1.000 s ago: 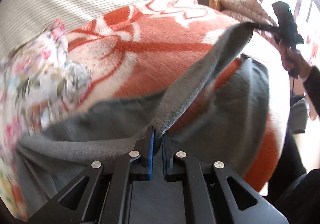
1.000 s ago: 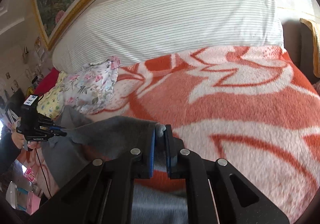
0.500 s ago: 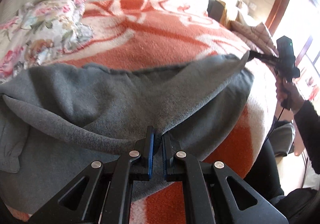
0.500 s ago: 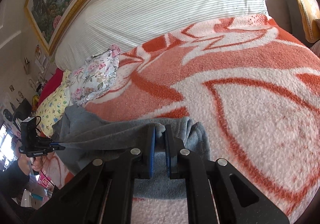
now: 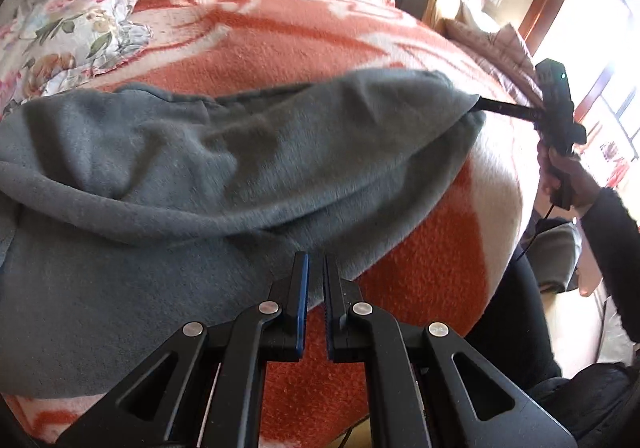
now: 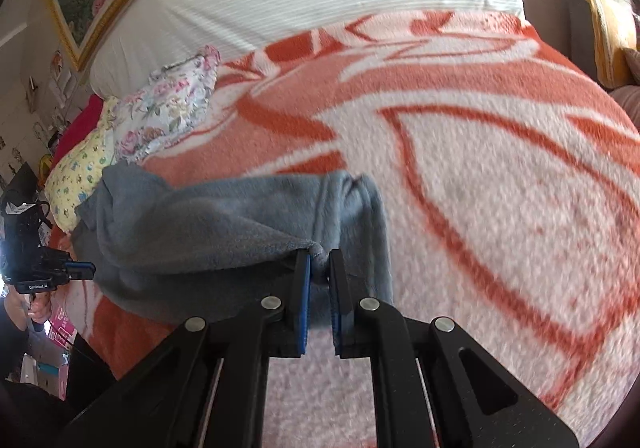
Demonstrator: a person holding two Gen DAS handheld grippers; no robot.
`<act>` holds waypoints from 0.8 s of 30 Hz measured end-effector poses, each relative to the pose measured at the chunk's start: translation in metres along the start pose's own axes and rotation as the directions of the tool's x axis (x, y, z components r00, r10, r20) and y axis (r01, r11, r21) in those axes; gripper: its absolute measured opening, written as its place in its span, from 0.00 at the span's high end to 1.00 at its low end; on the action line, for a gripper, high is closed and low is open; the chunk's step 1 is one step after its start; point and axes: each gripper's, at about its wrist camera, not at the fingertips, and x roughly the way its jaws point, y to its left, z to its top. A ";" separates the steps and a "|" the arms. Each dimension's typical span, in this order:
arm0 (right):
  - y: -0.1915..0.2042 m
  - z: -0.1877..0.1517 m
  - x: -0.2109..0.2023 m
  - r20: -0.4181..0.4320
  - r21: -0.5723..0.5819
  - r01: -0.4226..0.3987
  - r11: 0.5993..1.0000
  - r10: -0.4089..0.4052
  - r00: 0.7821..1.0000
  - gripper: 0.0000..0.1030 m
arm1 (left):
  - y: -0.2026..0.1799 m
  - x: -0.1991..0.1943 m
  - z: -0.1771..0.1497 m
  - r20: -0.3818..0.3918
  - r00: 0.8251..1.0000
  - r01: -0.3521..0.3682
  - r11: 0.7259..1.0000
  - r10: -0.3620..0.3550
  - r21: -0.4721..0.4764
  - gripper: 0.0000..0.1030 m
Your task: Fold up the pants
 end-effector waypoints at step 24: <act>0.190 0.015 0.044 -0.030 -0.156 -0.181 0.971 0.178 0.983 0.33 | 0.193 -0.078 -0.046 0.098 0.957 -0.194 0.852 0.274 -0.486 0.60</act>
